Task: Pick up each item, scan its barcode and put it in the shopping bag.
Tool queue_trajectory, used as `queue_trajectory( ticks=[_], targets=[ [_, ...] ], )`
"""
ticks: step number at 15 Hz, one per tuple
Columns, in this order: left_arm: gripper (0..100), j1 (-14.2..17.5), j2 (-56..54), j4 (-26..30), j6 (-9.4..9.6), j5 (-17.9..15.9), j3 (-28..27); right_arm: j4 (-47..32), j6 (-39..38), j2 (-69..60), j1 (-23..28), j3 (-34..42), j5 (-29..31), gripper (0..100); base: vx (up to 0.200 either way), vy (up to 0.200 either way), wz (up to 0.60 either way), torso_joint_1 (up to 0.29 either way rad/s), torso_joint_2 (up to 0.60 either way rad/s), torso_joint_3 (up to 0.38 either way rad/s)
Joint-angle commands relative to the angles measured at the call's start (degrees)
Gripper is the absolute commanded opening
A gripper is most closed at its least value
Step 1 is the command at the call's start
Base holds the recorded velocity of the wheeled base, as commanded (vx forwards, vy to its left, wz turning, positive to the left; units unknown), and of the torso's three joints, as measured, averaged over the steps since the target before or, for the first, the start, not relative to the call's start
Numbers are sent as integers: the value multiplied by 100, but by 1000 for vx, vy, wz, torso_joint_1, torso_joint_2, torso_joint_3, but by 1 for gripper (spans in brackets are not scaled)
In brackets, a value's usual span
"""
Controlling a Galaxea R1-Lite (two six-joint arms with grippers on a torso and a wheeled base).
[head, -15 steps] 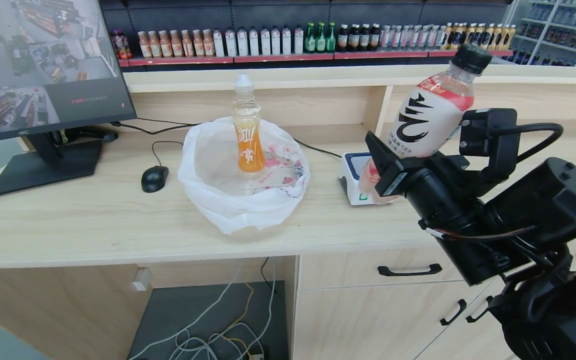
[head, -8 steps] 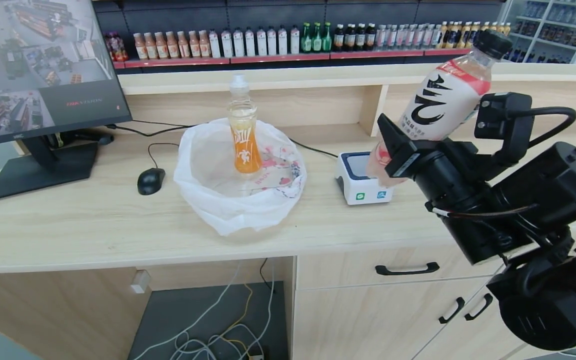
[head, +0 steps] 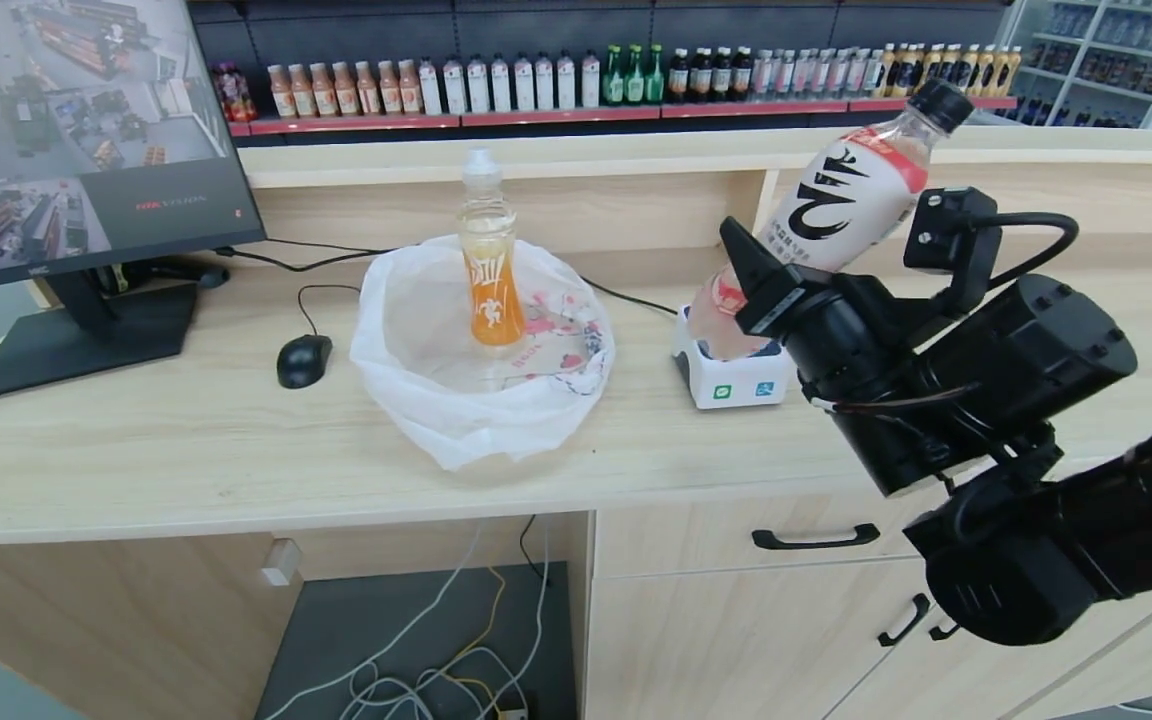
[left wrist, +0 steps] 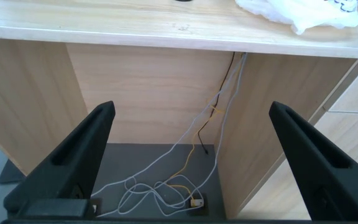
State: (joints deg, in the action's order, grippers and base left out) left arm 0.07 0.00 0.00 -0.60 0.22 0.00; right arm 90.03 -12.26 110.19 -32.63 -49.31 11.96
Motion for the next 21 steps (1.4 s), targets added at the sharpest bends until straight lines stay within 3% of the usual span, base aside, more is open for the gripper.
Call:
queue_trajectory(
  ticks=[1, 4, 11, 14, 17, 21],
  targets=[
    [100, 1, 0, 0, -2, 4, 0, -3, -215, 345, 55, -360, -71, 0, 0, 0, 0, 0, 0, 0],
    [100, 1, 0, 0, -2, 4, 0, -161, -1068, 424, 117, -720, -62, 0, 0, 0, 0, 0, 0, 0],
    [100, 1, 0, 0, -2, 4, 0, -1110, -3335, 697, 855, -1371, -71, 0, 0, 0, 0, 0, 0, 0],
    [100, 1, 0, 0, -2, 4, 0, -1919, -4276, 793, 934, -2065, -71, 0, 0, 0, 0, 0, 0, 0],
    [100, 1, 0, 0, -2, 4, 0, -2710, -4856, 793, 961, -2601, -36, 0, 0, 0, 0, 0, 0, 0],
    [100, 1, 0, 0, -2, 4, 0, -3272, -5409, 864, 969, -2671, -18, 0, 0, 0, 0, 0, 0, 0]
  ],
)
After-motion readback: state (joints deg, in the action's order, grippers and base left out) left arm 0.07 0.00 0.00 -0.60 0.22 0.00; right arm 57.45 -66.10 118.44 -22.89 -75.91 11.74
